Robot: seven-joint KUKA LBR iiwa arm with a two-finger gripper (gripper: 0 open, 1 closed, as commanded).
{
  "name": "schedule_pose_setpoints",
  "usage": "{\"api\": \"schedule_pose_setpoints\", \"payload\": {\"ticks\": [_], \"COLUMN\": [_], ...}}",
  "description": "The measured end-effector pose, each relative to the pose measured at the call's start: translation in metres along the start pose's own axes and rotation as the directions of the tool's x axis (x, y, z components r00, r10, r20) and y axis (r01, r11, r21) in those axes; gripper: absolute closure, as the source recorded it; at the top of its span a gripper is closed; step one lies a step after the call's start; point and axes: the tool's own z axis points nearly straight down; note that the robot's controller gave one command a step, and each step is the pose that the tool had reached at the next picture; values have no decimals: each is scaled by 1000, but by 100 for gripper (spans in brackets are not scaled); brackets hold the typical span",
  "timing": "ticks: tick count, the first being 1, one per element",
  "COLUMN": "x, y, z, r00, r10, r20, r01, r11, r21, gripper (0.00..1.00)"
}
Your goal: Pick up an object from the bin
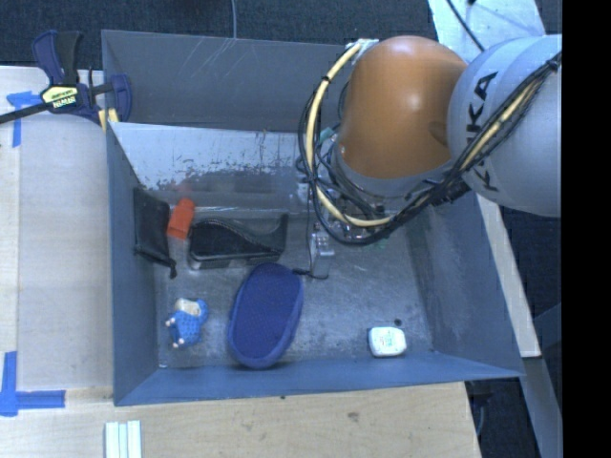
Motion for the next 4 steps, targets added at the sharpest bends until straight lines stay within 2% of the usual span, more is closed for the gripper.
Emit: {"api": "schedule_pose_setpoints", "payload": {"ticks": [1,2,3,4], "x": [-23,-71,-71,-16], "y": [40,69,68,63], "z": [116,164,161,27], "r00": [999,997,997,994], "r10": [41,79,80,113], "r20": [1,-4,-4,-1], "r01": [-41,-79,-80,-113], "r11": [999,997,997,994], "r21": [0,0,0,1], "gripper": [0,0,100,100]}}
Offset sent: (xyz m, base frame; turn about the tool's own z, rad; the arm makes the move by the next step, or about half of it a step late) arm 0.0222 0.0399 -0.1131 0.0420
